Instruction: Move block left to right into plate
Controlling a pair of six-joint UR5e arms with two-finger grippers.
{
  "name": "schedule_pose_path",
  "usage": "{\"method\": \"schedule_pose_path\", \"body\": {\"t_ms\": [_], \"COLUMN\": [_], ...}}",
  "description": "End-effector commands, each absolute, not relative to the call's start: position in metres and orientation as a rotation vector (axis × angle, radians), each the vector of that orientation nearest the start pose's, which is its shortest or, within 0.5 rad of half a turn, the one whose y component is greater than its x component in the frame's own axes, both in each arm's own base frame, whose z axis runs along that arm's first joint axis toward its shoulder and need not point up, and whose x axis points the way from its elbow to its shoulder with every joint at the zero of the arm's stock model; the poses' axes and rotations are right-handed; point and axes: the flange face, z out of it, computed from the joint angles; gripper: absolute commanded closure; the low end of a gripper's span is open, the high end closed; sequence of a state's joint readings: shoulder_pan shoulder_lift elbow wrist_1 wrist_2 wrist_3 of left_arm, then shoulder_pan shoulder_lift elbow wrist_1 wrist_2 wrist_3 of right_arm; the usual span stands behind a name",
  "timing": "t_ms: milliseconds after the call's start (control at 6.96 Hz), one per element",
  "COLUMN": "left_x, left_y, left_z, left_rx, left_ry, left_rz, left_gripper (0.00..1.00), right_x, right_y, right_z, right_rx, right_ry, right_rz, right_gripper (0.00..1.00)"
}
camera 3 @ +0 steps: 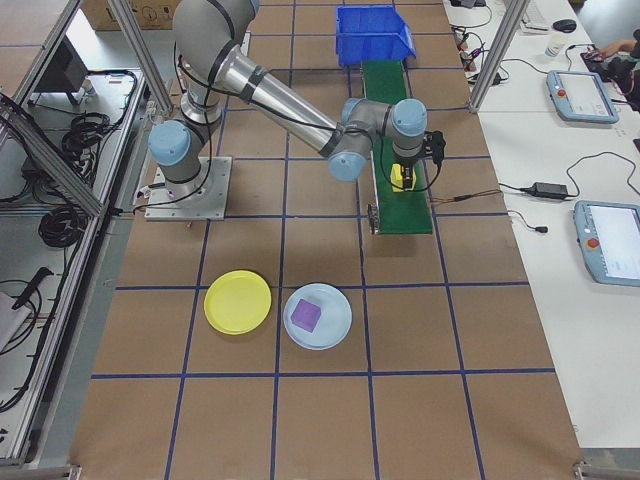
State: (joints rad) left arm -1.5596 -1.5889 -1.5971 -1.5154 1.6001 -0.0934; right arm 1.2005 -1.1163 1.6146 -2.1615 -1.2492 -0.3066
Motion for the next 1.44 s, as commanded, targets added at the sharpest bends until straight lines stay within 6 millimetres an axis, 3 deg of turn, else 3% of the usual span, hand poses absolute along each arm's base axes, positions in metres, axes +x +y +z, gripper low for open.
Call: {"method": "schedule_pose_path", "body": {"t_ms": [0,144,287,431,575,1006,1293], "left_x": [-0.124,-0.125,-0.125,-0.125,-0.126,-0.126,-0.126], "left_y": [-0.498,-0.5,-0.5,-0.5,-0.502,-0.503,-0.505], "left_z": [0.467,0.468,0.467,0.467,0.466,0.464,0.462], "left_rx": [-0.162,-0.17,-0.163,-0.163,-0.158,-0.16,-0.16], "left_ry": [3.107,3.11,3.11,3.107,3.107,3.107,3.109], "left_rz": [-0.014,-0.033,-0.028,-0.026,-0.026,-0.019,-0.014], "left_gripper": [0.0,0.0,0.0,0.0,0.0,0.0,0.0], "right_x": [-0.092,-0.099,-0.112,-0.127,-0.182,-0.268,-0.353], "right_y": [-0.655,-0.657,-0.648,-0.631,-0.587,-0.424,-0.315], "right_z": [0.252,0.261,0.282,0.302,0.307,0.304,0.293], "right_rx": [0.1,0.107,0.13,0.167,0.335,0.447,0.463], "right_ry": [2.982,3.024,3.147,3.188,3.169,3.129,3.045], "right_rz": [-0.207,-0.217,-0.212,-0.221,-0.184,-0.022,0.08], "right_gripper": [0.34,0.69,0.86,0.89,0.89,0.88,0.88]}}
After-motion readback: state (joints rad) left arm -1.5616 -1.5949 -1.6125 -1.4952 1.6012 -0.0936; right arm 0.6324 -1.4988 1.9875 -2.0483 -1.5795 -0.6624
